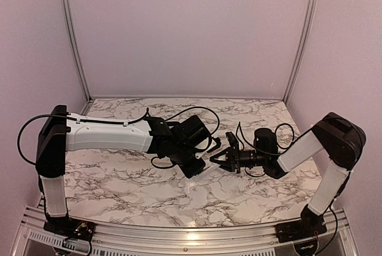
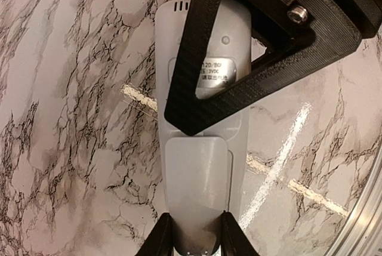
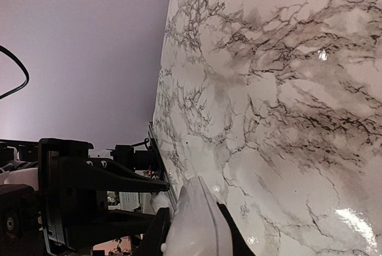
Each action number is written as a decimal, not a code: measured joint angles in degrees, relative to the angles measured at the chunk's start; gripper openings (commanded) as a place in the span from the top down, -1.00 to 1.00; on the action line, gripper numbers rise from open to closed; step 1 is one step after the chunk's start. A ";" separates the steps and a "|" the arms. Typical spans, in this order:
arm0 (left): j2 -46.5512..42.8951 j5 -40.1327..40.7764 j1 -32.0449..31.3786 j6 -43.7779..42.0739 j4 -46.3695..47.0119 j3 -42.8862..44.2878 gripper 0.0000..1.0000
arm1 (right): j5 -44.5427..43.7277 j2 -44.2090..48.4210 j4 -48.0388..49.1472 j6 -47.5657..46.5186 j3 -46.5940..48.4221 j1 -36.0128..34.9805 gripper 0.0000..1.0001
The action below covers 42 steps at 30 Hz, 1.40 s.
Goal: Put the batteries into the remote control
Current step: Load the battery cover onto the remote control without the battery cover.
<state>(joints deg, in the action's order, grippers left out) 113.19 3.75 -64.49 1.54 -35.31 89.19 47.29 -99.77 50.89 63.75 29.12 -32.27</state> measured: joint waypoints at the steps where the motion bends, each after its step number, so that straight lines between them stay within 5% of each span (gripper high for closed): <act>1: 0.00 -0.24 0.00 0.02 0.00 0.00 0.52 | -0.07 0.09 -0.11 -0.04 0.00 -0.02 1.00; 42: 0.02 -1.27 0.42 1.90 -1.16 -0.15 0.51 | -2.01 2.19 -2.45 -1.18 -0.17 0.39 1.00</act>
<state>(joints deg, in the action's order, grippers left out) 113.21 2.48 -64.07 3.44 -36.47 89.03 45.28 -97.58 48.45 62.57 28.95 -31.88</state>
